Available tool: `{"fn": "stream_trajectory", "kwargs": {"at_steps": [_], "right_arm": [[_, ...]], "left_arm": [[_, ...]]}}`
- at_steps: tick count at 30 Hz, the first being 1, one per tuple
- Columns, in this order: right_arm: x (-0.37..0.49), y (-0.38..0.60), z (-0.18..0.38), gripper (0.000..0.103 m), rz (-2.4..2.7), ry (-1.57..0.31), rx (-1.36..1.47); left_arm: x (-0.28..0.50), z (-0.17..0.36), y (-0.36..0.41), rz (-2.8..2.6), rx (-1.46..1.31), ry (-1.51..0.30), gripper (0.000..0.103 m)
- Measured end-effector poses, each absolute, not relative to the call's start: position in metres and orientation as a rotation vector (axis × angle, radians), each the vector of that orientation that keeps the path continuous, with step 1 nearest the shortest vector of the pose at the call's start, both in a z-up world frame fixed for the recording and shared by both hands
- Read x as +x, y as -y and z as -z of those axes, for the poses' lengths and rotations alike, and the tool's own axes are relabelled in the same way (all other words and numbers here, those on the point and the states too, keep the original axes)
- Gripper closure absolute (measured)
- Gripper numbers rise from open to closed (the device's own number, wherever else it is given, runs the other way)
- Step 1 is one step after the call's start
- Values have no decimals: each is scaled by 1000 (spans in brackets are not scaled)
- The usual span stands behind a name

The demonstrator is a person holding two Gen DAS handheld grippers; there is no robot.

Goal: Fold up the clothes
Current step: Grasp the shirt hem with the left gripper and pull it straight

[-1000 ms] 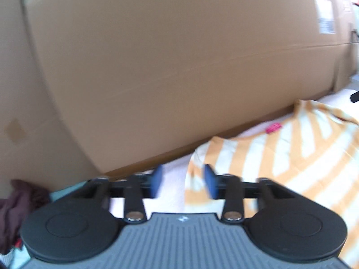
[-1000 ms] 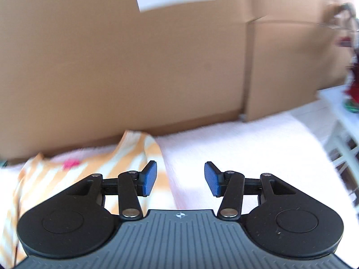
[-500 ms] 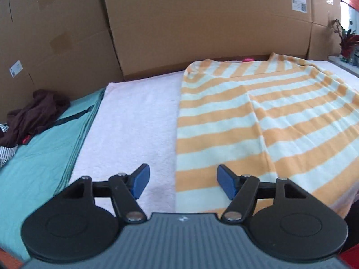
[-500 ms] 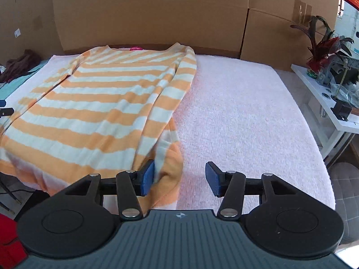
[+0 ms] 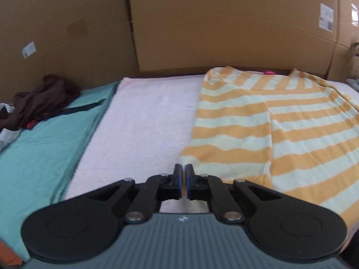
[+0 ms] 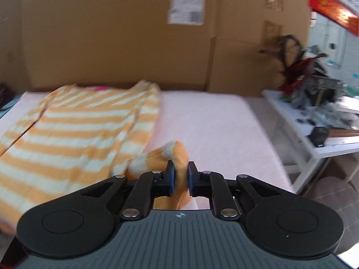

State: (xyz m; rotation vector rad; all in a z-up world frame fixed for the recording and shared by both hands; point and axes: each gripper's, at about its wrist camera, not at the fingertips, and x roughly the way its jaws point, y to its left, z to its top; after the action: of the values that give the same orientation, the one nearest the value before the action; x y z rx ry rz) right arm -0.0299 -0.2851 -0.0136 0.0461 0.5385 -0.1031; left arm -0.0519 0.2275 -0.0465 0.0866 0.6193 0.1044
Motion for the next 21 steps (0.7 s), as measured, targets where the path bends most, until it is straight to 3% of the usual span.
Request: {"fn": "stream_trajectory", "kwargs": {"at_steps": [4,6,7,9,11,12,13,16,21], "right_arm": [[-16,339,0,86,346,-418,174],[-16,347,3,74,331,-446,201],[-18,347,6,57,299,-461,221],[-30,338,14,52,213,-467,225],[-43,319,24,52,120,-481,188],[-47,309,29,52,77,-498,177],[-50,298,36,52,36,-520,168],[-56,265,55,52,-79,-594,122],[-59,217,71,52,-163,-586,-73]], "left_arm": [[-29,31,-279,-392,108,-602,103],[-24,21,-300,-401,76,-622,103],[-26,17,-301,-371,66,-620,103],[-33,10,-289,-269,70,-601,100],[-38,17,-266,-163,117,-603,78],[-41,23,-254,-110,136,-612,59],[-44,30,-242,-57,154,-621,48],[-47,52,-224,10,172,-681,37],[-57,61,-226,62,37,-696,34]]}}
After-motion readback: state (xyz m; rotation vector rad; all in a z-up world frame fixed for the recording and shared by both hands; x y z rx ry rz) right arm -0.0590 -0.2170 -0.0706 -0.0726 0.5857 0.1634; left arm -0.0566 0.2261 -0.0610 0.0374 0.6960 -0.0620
